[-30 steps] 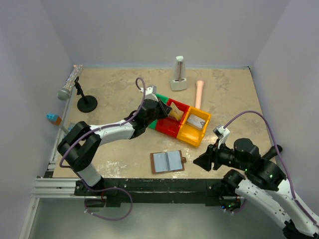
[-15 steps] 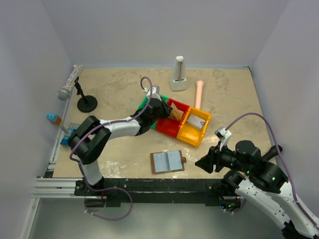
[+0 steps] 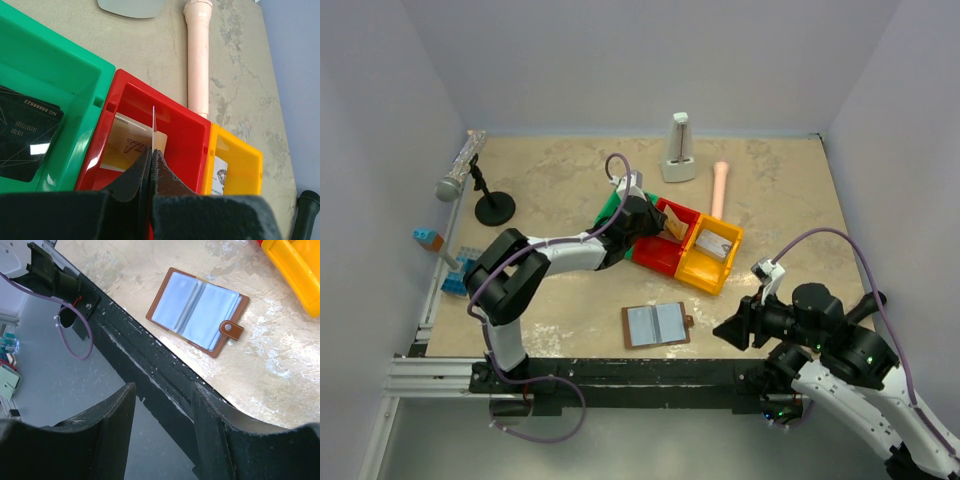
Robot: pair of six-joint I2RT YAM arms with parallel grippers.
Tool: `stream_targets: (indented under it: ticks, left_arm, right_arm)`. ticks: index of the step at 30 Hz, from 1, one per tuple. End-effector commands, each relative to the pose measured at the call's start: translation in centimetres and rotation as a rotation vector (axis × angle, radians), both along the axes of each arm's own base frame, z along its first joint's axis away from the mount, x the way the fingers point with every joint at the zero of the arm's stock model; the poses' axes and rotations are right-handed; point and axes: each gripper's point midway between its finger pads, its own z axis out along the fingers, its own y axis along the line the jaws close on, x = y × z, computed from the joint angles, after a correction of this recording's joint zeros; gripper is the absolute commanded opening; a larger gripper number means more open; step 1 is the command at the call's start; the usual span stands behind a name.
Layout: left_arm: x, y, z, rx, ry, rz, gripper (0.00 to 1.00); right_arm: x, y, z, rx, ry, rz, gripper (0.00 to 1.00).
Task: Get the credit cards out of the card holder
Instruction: Place the credit card in the storage box.
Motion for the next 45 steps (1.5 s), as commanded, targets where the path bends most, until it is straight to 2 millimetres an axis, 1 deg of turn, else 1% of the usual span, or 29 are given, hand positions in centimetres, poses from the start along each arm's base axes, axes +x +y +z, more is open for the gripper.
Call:
stream_targets:
  ticks: [1, 5, 13, 17, 27, 38, 45]
  left_arm:
    - [1.3, -0.7, 1.7, -0.029, -0.043, 0.015, 0.0]
    - [1.3, -0.9, 1.3, -0.026, -0.038, 0.009, 0.0]
    - [1.3, -0.8, 0.7, -0.016, -0.028, 0.011, 0.0]
    - [1.3, -0.8, 0.6, -0.012, -0.025, 0.009, 0.07]
    - [1.3, -0.7, 1.1, -0.01, -0.024, 0.006, 0.17]
    - [1.4, -0.8, 1.3, 0.016, -0.024, -0.002, 0.25]
    - [1.5, -0.6, 1.1, 0.04, -0.011, 0.002, 0.31]
  right_arm:
    - [0.0, -0.1, 0.4, 0.01, -0.02, -0.003, 0.52]
    - [0.1, -0.2, 0.3, 0.008, -0.019, -0.006, 0.52]
    - [0.2, -0.1, 0.3, 0.002, -0.016, -0.008, 0.52]
    - [0.2, -0.2, 0.3, -0.001, -0.017, -0.009, 0.53]
    - [0.2, -0.2, 0.3, -0.003, -0.018, -0.009, 0.53]
    - [0.3, -0.2, 0.3, -0.005, -0.021, -0.009, 0.54]
    - [0.3, -0.2, 0.2, -0.009, -0.021, -0.008, 0.54]
